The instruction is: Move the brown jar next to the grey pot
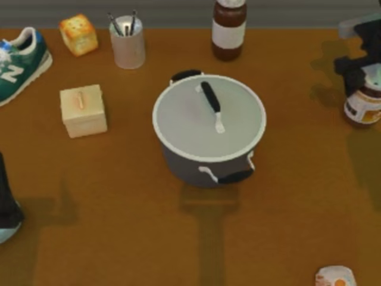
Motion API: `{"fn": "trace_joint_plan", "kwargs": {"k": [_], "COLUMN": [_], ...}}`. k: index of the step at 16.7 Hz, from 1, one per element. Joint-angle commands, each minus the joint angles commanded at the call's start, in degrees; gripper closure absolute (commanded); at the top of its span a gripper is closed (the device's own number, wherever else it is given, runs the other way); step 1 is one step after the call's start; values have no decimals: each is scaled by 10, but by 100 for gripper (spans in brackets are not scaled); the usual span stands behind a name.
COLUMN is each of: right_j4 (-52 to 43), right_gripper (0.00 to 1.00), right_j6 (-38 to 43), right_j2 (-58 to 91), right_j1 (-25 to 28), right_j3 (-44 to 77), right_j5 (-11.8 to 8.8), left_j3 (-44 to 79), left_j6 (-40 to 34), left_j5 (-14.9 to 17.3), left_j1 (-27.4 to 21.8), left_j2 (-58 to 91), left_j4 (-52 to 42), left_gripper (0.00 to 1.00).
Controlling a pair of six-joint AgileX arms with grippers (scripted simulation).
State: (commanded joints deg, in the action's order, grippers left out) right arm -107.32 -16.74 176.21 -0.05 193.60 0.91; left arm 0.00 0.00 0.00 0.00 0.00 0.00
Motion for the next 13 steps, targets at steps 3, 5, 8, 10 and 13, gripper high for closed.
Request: {"fn": "trace_joint_plan", "kwargs": {"k": [3,5,8,10,13], "right_j4": [0,27,36,54,91], "right_gripper": [100,100,100,100,100], "right_j6": [0,1,-1,-4,-6], "right_j2": [0,11,-6,-39,-110], "right_j1": [0,5,8,12,17], "right_j3": [0,23,7,-30,-125], "right_j5": [0,-3,-4,-5,-7], "left_j3": [0,0,0,0,0], "left_j6": [0,0,0,0,0], "left_j5": [0,0,0,0,0], "left_j1": [0,0,0,0,0], "left_j2": [0,0,0,0,0], "left_j4": [0,0,0,0,0], "left_gripper": [0,0,0,0,0]}}
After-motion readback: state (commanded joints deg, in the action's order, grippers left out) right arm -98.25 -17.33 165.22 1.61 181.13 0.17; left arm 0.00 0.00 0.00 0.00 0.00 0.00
